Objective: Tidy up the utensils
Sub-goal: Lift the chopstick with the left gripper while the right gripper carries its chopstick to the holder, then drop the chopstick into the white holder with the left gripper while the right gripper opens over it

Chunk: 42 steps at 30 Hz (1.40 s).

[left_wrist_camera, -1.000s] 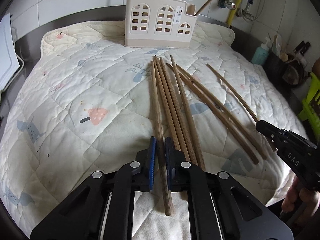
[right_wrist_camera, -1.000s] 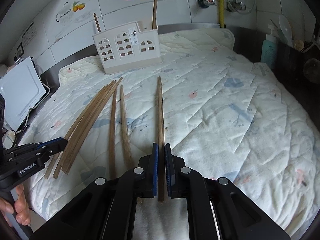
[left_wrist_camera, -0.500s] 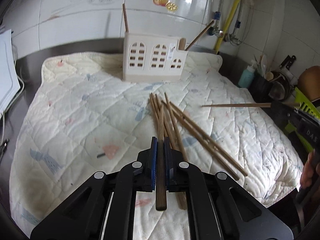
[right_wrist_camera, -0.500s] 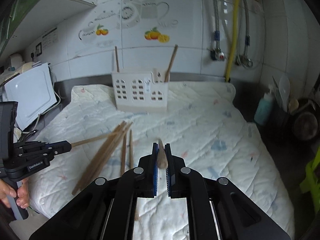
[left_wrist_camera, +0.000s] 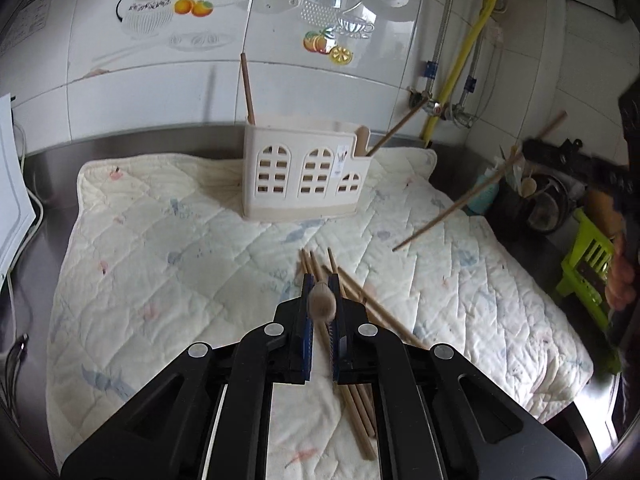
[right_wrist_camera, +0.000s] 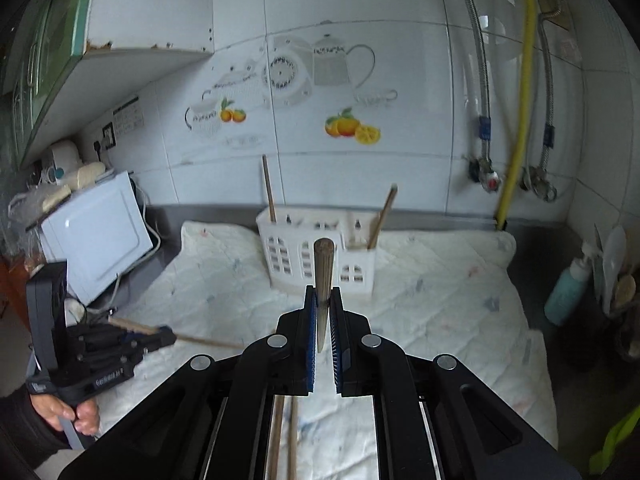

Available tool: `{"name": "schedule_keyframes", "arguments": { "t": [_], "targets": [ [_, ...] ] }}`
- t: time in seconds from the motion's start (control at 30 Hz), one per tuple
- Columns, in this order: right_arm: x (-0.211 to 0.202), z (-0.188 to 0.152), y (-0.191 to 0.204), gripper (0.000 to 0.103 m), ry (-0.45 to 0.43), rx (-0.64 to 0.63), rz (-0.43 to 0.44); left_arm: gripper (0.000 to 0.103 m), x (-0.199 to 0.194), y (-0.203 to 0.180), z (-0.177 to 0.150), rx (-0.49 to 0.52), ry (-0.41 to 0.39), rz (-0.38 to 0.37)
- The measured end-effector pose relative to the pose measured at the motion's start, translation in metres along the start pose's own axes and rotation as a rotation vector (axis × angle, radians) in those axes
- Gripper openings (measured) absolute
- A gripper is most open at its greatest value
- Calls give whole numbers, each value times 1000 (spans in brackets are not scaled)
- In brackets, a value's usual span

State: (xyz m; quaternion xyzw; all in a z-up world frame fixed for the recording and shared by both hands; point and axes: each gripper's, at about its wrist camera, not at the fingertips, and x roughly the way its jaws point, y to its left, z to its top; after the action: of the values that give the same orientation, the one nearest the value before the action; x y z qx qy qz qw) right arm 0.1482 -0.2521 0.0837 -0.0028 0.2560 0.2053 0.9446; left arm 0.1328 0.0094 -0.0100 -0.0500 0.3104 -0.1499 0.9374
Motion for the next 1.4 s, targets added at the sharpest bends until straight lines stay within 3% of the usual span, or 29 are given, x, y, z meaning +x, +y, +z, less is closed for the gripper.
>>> {"name": "schedule_keyframes", "arguments": {
  "t": [0.2, 0.43, 0.77, 1.07, 1.13, 1.27, 1.4],
  "targets": [
    [22, 78, -7, 6, -66, -35, -28, 5, 0, 5, 23, 23, -21, 14],
    [75, 122, -18, 6, -47, -58, -116, 5, 1, 8, 48, 59, -37, 29],
    [152, 111, -31, 7, 106, -39, -117, 5, -11, 2, 97, 97, -126, 35],
    [173, 102, -31, 7, 157, -49, -113, 5, -16, -6, 162, 120, -244, 67],
    [171, 102, -32, 11, 148, -52, -112, 5, -11, -6, 175, 121, -262, 83],
    [156, 103, -35, 32, 112, -64, -114, 5, 2, -3, 195, 113, -288, 113],
    [132, 99, -33, 40, 64, -98, -109, 5, 21, 3, 213, 88, -296, 136]
  ]
}}
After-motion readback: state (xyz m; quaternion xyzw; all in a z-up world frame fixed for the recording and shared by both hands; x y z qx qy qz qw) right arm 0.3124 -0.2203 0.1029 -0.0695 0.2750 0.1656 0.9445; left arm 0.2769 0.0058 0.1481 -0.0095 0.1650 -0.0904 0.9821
